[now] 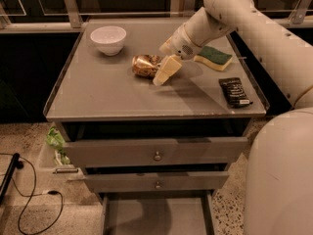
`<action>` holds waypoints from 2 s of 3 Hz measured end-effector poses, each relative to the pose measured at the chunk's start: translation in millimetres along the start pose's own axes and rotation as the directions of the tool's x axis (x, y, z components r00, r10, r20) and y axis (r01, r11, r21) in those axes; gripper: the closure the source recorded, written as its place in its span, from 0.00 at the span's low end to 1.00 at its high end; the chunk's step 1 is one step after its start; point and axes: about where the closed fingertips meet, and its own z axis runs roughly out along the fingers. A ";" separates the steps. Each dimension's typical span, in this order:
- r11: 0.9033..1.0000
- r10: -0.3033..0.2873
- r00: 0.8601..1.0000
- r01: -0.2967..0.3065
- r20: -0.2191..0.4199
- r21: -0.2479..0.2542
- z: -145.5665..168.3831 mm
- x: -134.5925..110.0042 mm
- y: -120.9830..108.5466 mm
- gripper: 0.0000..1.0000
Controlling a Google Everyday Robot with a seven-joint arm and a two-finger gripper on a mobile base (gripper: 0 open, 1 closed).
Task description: Place orange can into bottom drawer
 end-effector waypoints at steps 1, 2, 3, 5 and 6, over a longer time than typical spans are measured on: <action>1.000 0.000 1.000 0.000 0.000 0.000 0.0 0.0 0.0 0.42; 1.000 0.000 1.000 0.000 0.000 0.000 0.1 0.0 0.0 0.65; 1.000 0.000 1.000 0.000 0.000 0.000 0.1 0.0 0.0 0.87; 1.000 -0.017 1.000 0.017 0.012 -0.005 -2.1 -1.5 14.3 1.00; 0.999 -0.049 0.998 0.049 0.028 0.002 -18.3 -2.2 40.1 1.00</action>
Offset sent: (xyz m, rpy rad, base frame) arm 0.0000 0.0000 0.0000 0.0000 0.0000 0.0000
